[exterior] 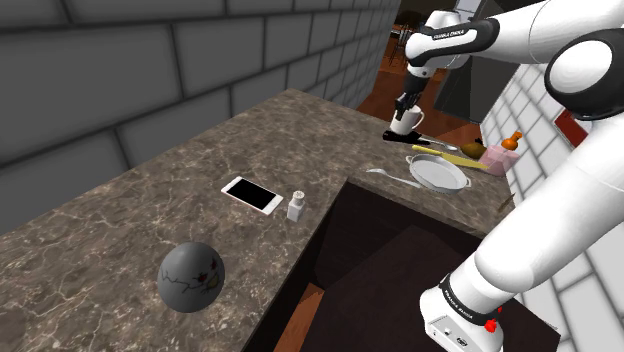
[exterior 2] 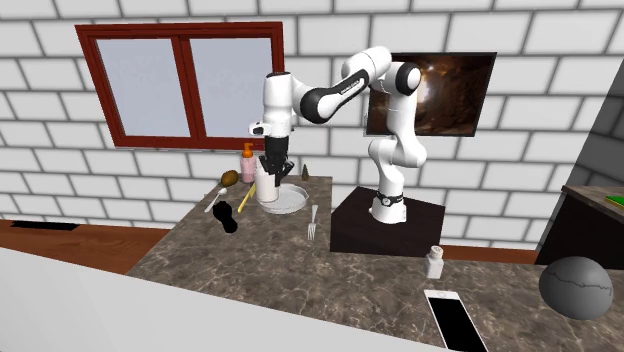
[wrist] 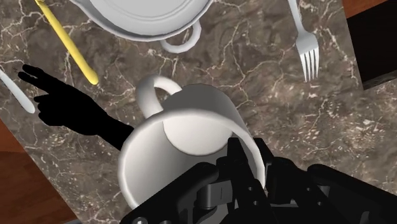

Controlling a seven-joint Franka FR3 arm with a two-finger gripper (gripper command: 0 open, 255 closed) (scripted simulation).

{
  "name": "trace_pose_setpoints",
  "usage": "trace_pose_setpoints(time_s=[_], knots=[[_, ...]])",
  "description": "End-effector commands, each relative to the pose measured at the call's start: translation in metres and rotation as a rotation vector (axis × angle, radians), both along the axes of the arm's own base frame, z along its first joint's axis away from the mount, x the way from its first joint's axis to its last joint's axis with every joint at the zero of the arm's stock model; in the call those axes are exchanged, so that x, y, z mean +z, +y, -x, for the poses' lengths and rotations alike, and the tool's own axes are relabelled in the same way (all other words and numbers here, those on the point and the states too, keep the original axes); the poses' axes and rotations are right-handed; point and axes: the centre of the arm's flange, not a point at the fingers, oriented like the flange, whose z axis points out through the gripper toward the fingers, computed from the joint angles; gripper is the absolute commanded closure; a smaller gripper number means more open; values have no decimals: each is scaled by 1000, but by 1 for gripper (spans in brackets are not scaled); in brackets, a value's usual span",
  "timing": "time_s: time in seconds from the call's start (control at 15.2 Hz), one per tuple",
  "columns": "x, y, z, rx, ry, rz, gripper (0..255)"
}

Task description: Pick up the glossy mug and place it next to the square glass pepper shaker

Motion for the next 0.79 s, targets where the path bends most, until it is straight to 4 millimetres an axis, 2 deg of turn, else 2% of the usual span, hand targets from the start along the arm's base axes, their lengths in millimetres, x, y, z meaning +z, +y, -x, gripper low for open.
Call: trace_pose_setpoints(time_s=[0.0,0.33,0.73], knots=[[11,0,1,0,0,0,255],[36,0,1,0,0,0,255],[36,79,11,0,0,0,255]])
